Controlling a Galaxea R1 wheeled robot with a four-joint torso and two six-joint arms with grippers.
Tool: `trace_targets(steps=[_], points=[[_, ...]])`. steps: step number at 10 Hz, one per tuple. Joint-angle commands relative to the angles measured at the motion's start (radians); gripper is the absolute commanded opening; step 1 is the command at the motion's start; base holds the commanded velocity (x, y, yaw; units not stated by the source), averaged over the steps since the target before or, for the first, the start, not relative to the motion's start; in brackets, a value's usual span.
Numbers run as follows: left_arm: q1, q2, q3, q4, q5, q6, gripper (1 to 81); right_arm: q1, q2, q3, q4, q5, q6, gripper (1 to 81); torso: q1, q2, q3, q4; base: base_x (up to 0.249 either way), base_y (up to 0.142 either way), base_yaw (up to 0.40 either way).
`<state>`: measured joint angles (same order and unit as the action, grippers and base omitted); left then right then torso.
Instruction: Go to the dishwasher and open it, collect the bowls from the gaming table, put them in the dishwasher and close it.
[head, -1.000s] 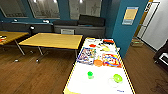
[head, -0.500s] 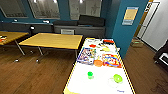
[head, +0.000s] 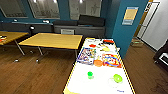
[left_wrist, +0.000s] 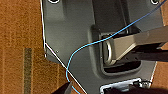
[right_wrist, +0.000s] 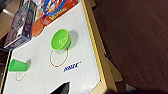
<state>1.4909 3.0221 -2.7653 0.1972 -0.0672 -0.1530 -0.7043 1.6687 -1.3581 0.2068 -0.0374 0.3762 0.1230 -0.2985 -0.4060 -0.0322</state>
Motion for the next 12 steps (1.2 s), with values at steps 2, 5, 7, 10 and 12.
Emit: trace_targets(steps=[2, 5, 7, 10, 12], points=[[-0.017, -0.005, -0.005, -0.007, 0.066, 0.004, 81.1, 0.235, 0.024, -0.082, 0.016, -0.085, 0.136, 81.1, 0.0, 0.0, 0.0, 0.0, 0.0, 0.0, 0.0], [-0.019, -0.003, -0.005, -0.007, 0.067, 0.004, 81.1, 0.277, 0.133, -0.147, 0.017, -0.09, 0.147, 81.1, 0.001, 0.0, -0.001, 0.0, 0.0, 0.0, 0.0], [-0.019, -0.003, -0.005, -0.007, 0.07, 0.004, 81.1, 0.288, 0.199, -0.211, 0.016, -0.093, 0.191, 81.1, 0.001, 0.0, -0.001, 0.0, 0.0, 0.0, 0.0], [-0.02, -0.002, -0.005, -0.004, 0.07, 0.004, 81.1, 0.317, 0.286, -0.277, 0.017, -0.125, 0.201, 81.1, 0.001, 0.001, -0.001, 0.0, 0.0, 0.0, 0.0], [-0.022, -0.002, -0.005, -0.004, 0.07, 0.004, 81.1, 0.349, 0.314, -0.311, 0.002, -0.148, 0.199, 81.1, 0.001, 0.001, -0.002, 0.0, 0.0, 0.0, 0.0]])
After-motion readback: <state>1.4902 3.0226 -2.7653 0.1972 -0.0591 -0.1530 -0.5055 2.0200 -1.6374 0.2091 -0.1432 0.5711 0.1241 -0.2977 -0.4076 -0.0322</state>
